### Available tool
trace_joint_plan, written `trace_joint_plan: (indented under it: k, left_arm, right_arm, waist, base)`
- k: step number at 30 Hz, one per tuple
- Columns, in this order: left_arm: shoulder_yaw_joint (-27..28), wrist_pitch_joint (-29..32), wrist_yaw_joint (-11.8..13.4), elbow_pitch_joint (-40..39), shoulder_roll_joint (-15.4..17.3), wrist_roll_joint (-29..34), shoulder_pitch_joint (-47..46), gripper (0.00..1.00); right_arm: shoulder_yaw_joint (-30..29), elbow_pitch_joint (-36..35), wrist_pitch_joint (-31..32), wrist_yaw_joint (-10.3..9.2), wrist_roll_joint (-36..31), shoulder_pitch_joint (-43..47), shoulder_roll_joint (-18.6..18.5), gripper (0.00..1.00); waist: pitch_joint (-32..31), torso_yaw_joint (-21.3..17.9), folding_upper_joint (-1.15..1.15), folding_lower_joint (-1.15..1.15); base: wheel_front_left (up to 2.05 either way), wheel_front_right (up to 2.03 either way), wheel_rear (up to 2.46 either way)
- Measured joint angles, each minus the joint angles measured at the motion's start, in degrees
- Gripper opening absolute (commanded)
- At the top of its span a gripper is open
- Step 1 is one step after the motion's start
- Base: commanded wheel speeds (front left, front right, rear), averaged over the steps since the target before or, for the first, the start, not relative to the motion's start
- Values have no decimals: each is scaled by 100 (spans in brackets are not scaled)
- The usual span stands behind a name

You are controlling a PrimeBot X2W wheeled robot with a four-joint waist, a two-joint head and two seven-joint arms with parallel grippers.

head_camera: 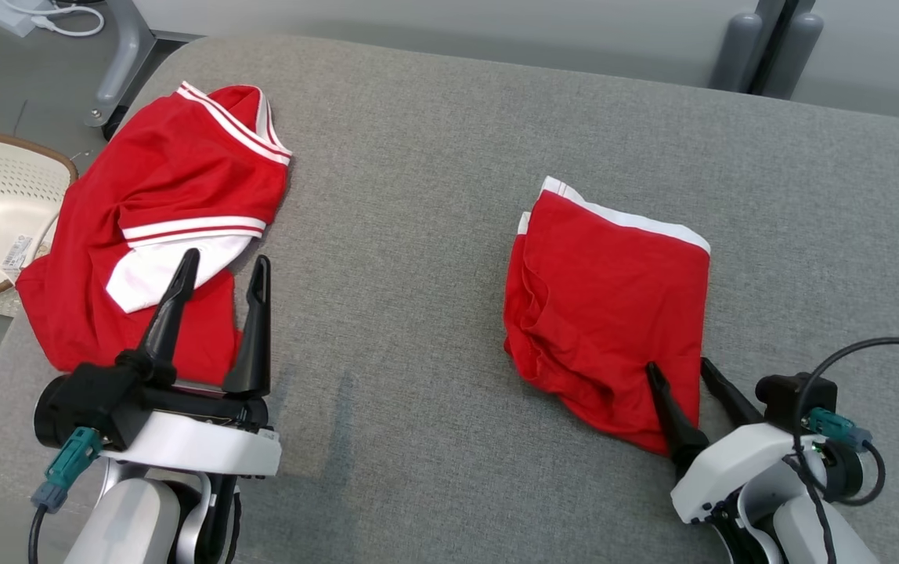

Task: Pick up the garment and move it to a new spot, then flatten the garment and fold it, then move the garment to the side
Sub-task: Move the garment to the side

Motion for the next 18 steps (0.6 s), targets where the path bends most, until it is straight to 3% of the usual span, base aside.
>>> trace_joint_plan:
  k: [2, 3, 4, 5, 6, 18]
  left_arm:
    - [38, -19, -30, -19, 0, 16, -1, 100]
    - [48, -31, -42, -31, -3, 23, -2, 100]
    - [75, -42, -47, -44, -15, 26, -2, 100]
    - [110, -56, -56, -80, -32, 30, -5, 100]
    - [140, -57, -79, -88, -31, 37, -21, 100]
    - [401, -81, -151, -151, -14, 155, 18, 100]
  right_arm:
    - [79, 162, -5, 0, 151, -85, 1, 100]
    - [126, 221, 12, 0, 212, -125, -5, 95]
    - [188, 274, 12, -1, 288, -169, -27, 45]
    - [219, 322, 11, -1, 401, -209, -33, 29]
    - [260, 357, 8, -2, 483, -253, -38, 0]
    - [664, 558, -152, 2, 915, -422, -352, 0]
  waist:
    - [2, 28, 0, 0]
    - [1, 38, 0, 0]
    - [1, 44, 0, 0]
    - [5, 49, 0, 0]
    - [5, 48, 0, 0]
    - [-87, -260, 0, 0]
  base:
    - [0, 0, 0]
    - [0, 0, 0]
    - [0, 0, 0]
    - [0, 0, 0]
    - [0, 0, 0]
    - [0, 0, 0]
